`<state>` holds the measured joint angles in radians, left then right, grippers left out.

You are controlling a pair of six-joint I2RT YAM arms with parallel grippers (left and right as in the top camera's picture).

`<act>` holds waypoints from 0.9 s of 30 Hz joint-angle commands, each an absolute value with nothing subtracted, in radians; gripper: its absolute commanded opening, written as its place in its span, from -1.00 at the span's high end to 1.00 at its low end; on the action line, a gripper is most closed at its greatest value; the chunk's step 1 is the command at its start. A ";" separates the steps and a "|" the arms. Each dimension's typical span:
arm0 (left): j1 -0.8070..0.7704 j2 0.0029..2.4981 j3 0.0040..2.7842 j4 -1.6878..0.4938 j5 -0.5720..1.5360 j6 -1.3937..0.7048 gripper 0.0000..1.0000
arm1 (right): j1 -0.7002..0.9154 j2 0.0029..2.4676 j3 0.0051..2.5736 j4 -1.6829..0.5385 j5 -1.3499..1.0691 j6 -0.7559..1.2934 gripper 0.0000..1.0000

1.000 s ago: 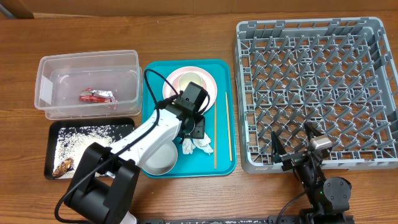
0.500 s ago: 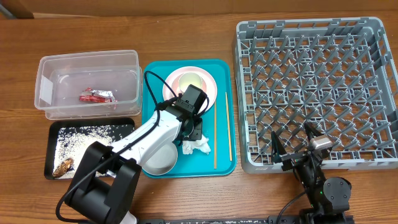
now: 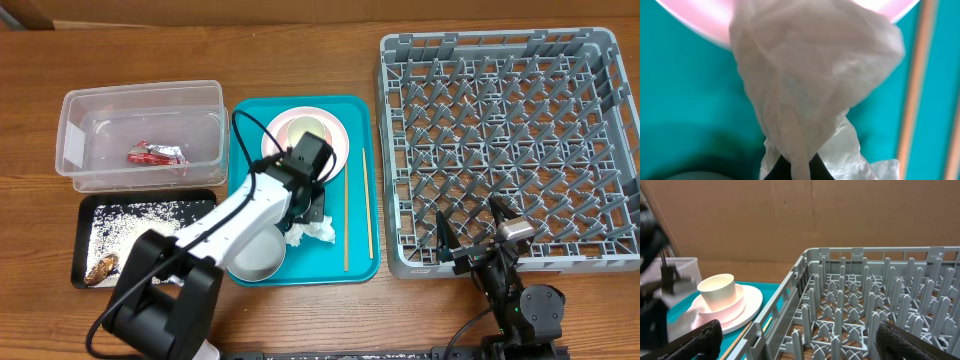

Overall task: Sort waste into correct bins and load items into the dishwasher
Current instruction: 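Carry the tissue left into the clear plastic bin and release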

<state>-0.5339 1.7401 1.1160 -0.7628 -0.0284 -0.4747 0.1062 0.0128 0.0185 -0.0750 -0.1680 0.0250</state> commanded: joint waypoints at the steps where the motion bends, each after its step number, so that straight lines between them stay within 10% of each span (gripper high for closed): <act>1: -0.486 1.635 1.274 -0.827 -0.103 -0.467 0.92 | 0.112 0.004 0.008 -0.069 -0.159 0.020 -1.00; 27: 0.167 1.684 1.370 -0.789 -0.025 -0.524 0.92 | 0.112 0.004 0.008 -0.069 -0.159 0.019 -1.00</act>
<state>0.1551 1.6398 1.3659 -0.7990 -0.0456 -0.5102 0.1062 0.0128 0.0185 -0.0750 -0.1677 0.0250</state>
